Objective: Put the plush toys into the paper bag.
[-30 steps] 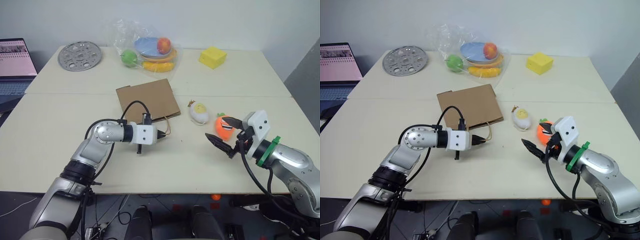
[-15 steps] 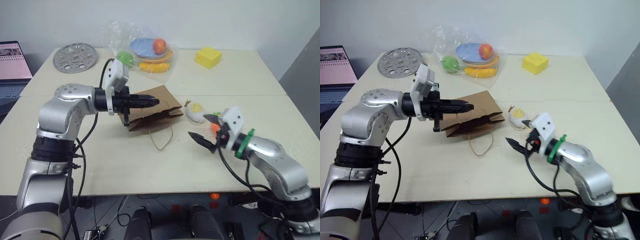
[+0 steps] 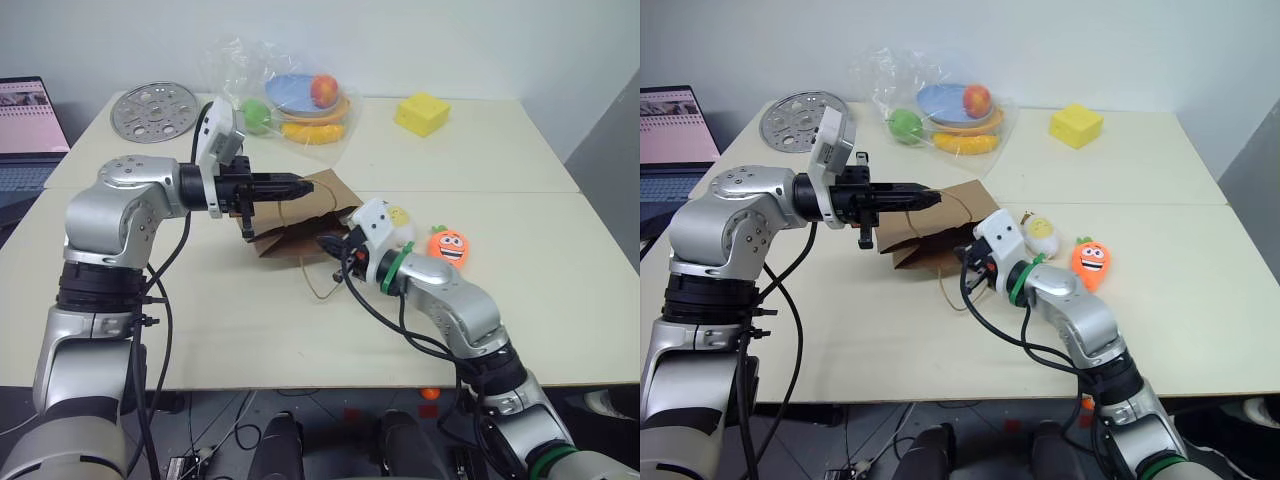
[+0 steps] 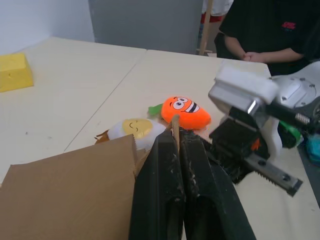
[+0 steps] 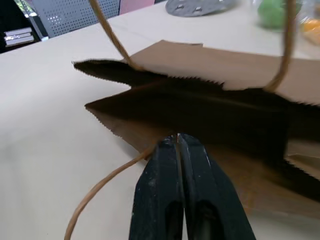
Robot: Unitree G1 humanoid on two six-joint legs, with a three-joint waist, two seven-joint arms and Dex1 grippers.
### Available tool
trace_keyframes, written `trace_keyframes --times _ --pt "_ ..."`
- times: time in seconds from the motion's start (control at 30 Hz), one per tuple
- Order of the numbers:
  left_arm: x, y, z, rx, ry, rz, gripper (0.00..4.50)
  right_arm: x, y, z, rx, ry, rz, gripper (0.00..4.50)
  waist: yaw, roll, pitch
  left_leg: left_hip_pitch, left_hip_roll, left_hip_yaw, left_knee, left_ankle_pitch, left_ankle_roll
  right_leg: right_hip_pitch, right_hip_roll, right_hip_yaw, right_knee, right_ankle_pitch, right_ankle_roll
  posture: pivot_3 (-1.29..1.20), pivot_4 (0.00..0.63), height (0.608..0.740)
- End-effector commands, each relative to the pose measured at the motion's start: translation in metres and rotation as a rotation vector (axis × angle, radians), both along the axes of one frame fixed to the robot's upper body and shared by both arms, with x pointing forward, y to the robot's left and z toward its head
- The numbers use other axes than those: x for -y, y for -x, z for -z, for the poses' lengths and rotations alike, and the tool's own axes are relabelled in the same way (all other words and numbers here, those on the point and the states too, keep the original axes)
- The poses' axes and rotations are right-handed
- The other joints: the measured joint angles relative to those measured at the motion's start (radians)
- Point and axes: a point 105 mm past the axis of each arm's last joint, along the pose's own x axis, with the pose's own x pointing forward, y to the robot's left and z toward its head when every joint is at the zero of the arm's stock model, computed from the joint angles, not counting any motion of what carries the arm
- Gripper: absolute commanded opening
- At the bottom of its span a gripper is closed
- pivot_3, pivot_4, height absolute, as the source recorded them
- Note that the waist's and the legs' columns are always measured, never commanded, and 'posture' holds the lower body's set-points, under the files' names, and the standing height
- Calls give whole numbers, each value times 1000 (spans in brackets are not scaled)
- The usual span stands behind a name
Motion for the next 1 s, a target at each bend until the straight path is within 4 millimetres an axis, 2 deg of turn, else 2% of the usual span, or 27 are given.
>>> trace_keyframes --times 0.03,0.1,0.2,0.33,0.43,0.53,0.67,1.0 --pt "-4 7 -22 72 19 6 0 -13 -20 -7 50 -11 66 24 -1 0 0 0 0 0 0 0 0 0 0 0 0 0 0 0 150 740" --pt "-10 7 -22 71 9 -7 0 -19 -34 3 25 -5 162 24 -6 0 0 0 0 0 0 0 0 0 0 0 1 0 0 0 150 740" --pt "-18 5 -33 75 31 -31 0 -24 -42 18 -12 23 241 24 -12 0 0 1 0 0 -1 0 0 0 0 0 1 0 0 0 150 740" --pt "-29 -5 -54 132 79 -92 0 -31 -36 47 -71 117 195 24 -8 0 0 -1 0 -1 -1 0 0 -1 0 -1 1 0 0 0 150 740" --pt "-39 -14 -72 193 122 -157 0 -28 -34 57 -82 159 183 24 -8 0 0 0 0 -1 -1 0 0 -1 0 -2 1 0 0 0 150 740" --pt "-47 -24 -98 254 221 -226 0 -20 -38 59 -96 161 218 24 -8 0 0 0 0 -2 -1 0 0 -1 0 -2 1 0 0 0 150 740" --pt "-53 -24 -125 297 335 -242 0 -11 -44 61 -115 159 273 24 -8 0 0 0 0 -2 -1 0 0 0 0 -2 1 0 0 0 150 740" --pt "-58 -28 -135 357 370 -266 0 -4 -43 67 -129 187 288 24 -7 0 0 0 0 -2 -1 0 0 0 0 -2 1 0 0 0 150 740"
